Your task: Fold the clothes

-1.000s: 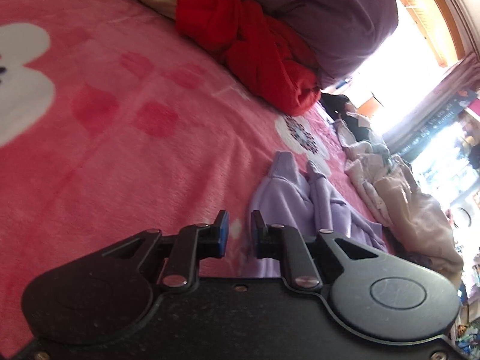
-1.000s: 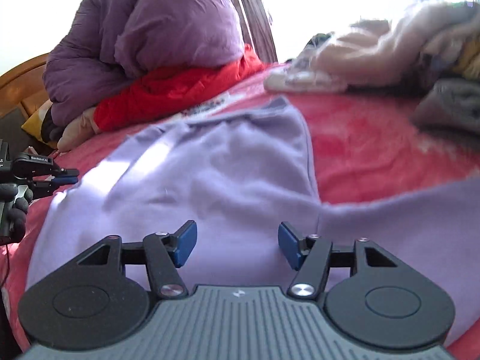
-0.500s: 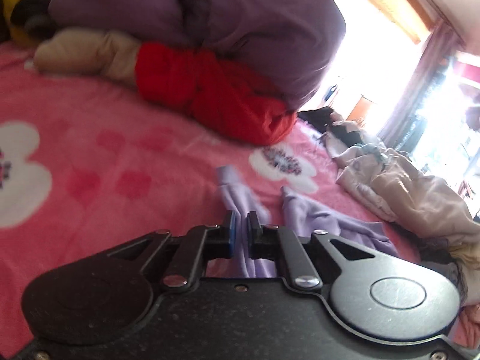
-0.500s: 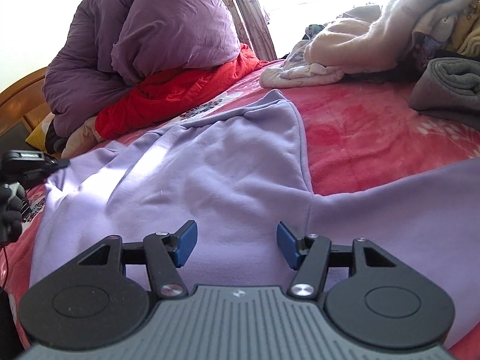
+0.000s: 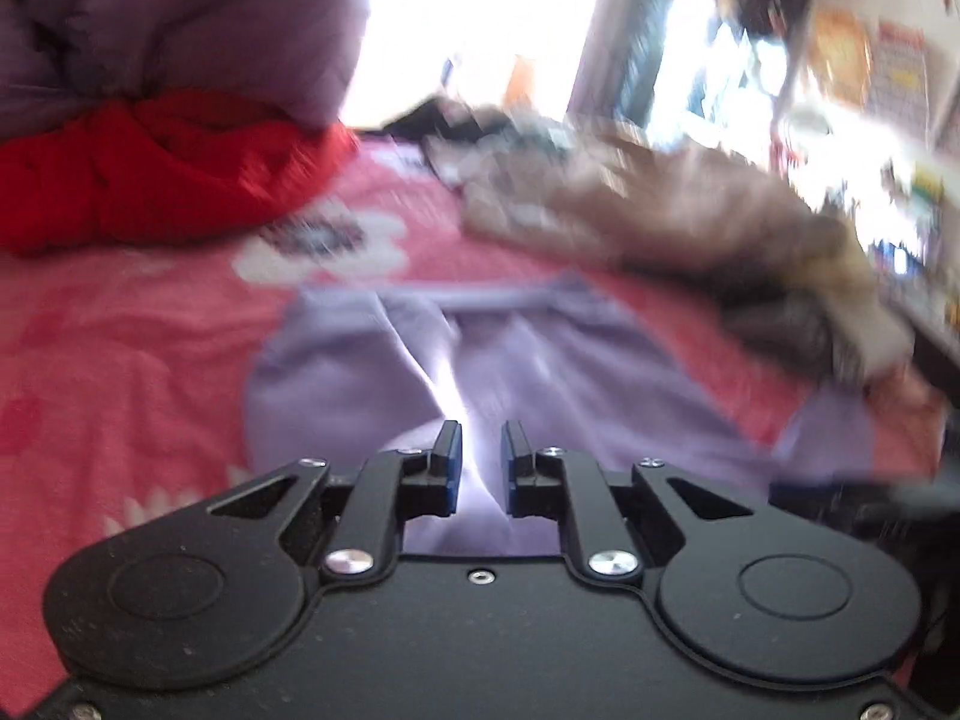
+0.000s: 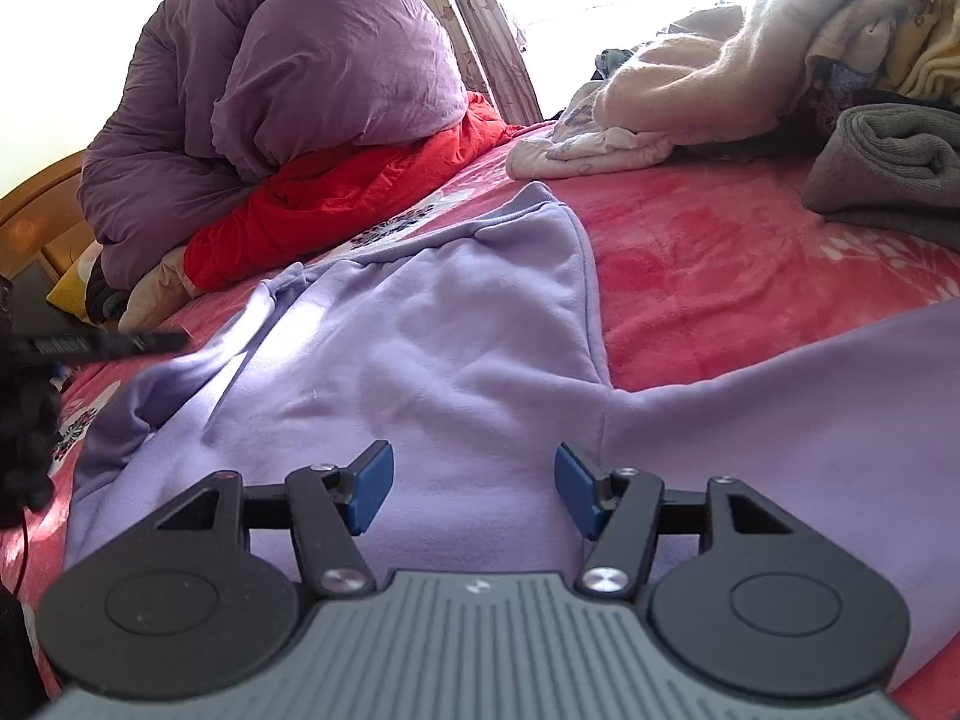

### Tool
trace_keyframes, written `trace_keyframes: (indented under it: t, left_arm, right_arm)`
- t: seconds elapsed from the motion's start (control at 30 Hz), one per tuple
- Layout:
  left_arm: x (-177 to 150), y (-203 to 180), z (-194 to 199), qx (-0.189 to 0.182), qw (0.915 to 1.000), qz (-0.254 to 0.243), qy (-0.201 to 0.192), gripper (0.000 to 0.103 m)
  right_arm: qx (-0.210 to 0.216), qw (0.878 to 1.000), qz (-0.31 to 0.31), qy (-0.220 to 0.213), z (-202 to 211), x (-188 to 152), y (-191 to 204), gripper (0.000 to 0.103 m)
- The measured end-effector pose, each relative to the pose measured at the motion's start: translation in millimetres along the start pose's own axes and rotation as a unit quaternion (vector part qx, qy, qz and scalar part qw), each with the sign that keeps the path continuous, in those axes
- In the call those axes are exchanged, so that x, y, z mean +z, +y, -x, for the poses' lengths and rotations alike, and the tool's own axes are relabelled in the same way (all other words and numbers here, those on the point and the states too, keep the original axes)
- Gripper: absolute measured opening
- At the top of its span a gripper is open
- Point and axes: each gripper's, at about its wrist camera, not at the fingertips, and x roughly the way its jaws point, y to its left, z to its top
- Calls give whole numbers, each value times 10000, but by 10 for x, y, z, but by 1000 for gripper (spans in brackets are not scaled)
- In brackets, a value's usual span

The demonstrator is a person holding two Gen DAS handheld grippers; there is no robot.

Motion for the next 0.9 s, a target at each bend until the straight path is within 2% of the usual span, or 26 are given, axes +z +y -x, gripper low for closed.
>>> trace_keyframes:
  t: [0.07, 0.1, 0.23, 0.33, 0.4, 0.47, 0.5, 0.57, 0.6, 0.67, 0.73, 0.83, 0.9]
  left_arm:
    - [86, 262, 73, 65, 9982, 536, -278, 11]
    - [104, 376, 29, 149, 9967, 737, -298, 11]
    - [84, 770, -335, 338, 9902, 1353, 37, 12]
    - [88, 882, -562, 441, 9884, 1431, 244, 13]
    - [110, 934, -669, 480, 9873, 1483, 289, 25]
    - [104, 1011, -732, 458, 9857, 1593, 289, 48]
    - [96, 1040, -764, 392, 9846, 1675, 300, 48]
    - [75, 1039, -824, 316, 9853, 1636, 365, 42]
    - [71, 1020, -851, 272, 9860, 1595, 411, 33]
    - [73, 967, -855, 287, 9876, 1488, 406, 9]
    - [97, 915, -764, 399, 9890, 1395, 295, 4]
    - [153, 877, -479, 582, 9873, 1479, -15, 3]
    - [164, 837, -235, 856, 9855, 1450, -230, 3]
  right_arm:
    - [22, 10000, -22, 11, -11, 0, -9, 61]
    - [32, 10000, -35, 20, -18, 0, -15, 61]
    - [59, 10000, -67, 41, -38, -7, -26, 62]
    - [93, 9999, -73, 45, -55, -11, -35, 64]
    - [116, 9999, -76, 48, -68, -16, -40, 65]
    - [128, 9999, -67, 59, -88, -17, -47, 66]
    - [138, 9999, -64, 62, -96, -18, -51, 66]
    - [164, 9998, -69, 54, -106, -19, -57, 67]
    - [171, 9998, -75, 46, -108, -20, -57, 67]
    - [173, 9998, -77, 23, -101, -20, -53, 67]
    - [168, 9998, -85, 0, -89, -14, -52, 67]
    - [139, 9998, -119, -66, -50, 1, -51, 67]
    - [117, 9997, -169, -114, -21, 14, -62, 67]
